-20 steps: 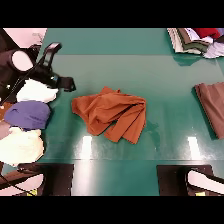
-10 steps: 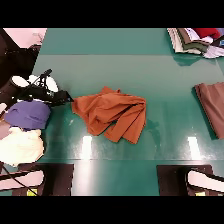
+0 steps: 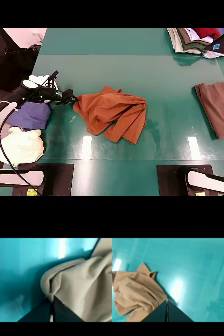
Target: Fold the shirts.
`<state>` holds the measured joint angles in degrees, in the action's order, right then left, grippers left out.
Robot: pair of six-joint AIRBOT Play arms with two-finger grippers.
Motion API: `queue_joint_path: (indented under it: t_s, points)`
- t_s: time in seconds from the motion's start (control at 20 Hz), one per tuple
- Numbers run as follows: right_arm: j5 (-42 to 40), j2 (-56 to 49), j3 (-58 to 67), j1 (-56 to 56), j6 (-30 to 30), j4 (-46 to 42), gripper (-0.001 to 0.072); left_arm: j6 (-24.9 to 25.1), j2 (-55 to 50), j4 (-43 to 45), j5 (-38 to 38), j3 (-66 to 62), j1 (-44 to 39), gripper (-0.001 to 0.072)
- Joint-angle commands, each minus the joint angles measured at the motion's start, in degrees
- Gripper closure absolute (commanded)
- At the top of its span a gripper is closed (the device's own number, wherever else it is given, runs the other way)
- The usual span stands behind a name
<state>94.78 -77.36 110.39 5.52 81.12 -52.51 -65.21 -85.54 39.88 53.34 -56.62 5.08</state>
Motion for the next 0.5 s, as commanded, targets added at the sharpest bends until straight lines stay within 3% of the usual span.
queue_joint_path:
  t_s: [0.0, 0.2, 0.25, 0.3, 0.35, 0.45]
  points:
    - [1.01, 1.84, -7.69, -0.07, 0.04, -0.04, 0.0694, 0.35, 0.44, -1.07, -1.68, -2.12, -0.92, 0.0685]
    - [-5.49, 7.87, -34.58, -0.13, -0.17, 0.07, 0.0688, 1.2, 4.76, 3.74, -0.94, -8.04, -0.94, 0.0685]
    - [-7.74, 8.96, -41.62, -0.26, -0.22, 0.15, 0.0566, 1.22, 5.68, 3.89, -0.57, -9.09, -0.92, 0.0685]
    - [-10.01, 9.57, -48.3, -0.81, -0.24, 0.5, 0.0324, 1.2, 6.1, 3.87, -0.22, -9.92, -0.92, 0.0685]
    - [-12.55, 9.64, -54.73, -1.66, -0.31, 0.57, 0.0255, 1.2, 6.21, 3.87, -0.04, -10.51, -0.94, 0.0684]
    - [-17.64, 8.44, -64.22, -5.27, -3.41, 1.62, 0.0263, 1.18, 6.19, 3.89, 0.07, -10.58, -0.94, 0.0684]
